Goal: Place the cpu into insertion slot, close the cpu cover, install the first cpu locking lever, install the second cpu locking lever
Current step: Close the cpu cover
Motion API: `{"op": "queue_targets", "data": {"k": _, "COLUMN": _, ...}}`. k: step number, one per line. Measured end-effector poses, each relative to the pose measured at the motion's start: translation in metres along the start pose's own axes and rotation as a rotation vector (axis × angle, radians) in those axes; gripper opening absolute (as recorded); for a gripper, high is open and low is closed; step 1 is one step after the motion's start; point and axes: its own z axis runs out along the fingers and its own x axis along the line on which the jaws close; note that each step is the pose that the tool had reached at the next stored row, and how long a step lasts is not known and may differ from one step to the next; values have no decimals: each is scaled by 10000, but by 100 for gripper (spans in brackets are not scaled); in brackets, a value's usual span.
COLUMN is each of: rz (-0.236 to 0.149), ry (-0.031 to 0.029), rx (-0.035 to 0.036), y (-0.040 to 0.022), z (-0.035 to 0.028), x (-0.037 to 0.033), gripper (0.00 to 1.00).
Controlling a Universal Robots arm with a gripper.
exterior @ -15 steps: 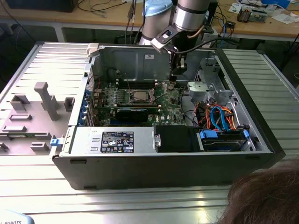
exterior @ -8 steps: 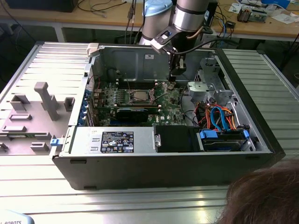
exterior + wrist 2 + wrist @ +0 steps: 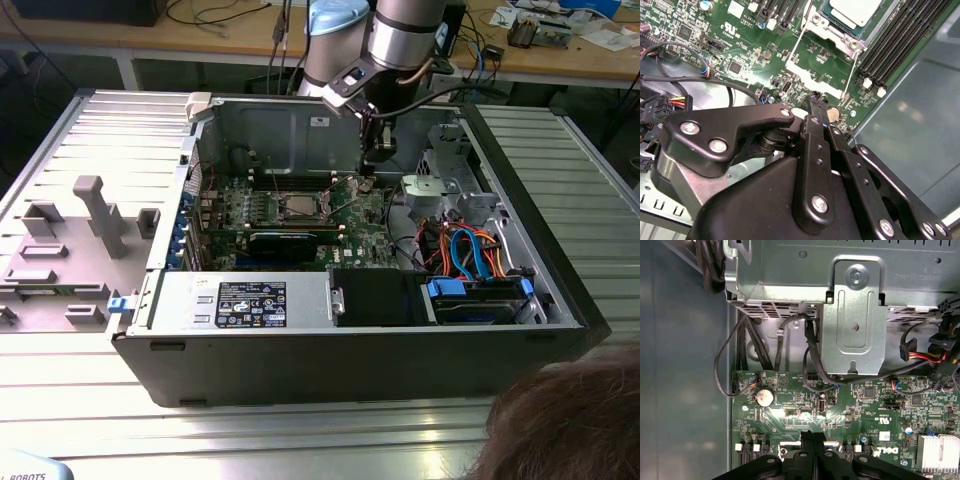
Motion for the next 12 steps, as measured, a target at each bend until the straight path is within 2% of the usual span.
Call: {"op": "queue_targets", "data": {"k": 12, "rz": 0, "ry": 5, "rx": 0, "y": -19, "z": 33, "x": -4, "gripper": 11}}
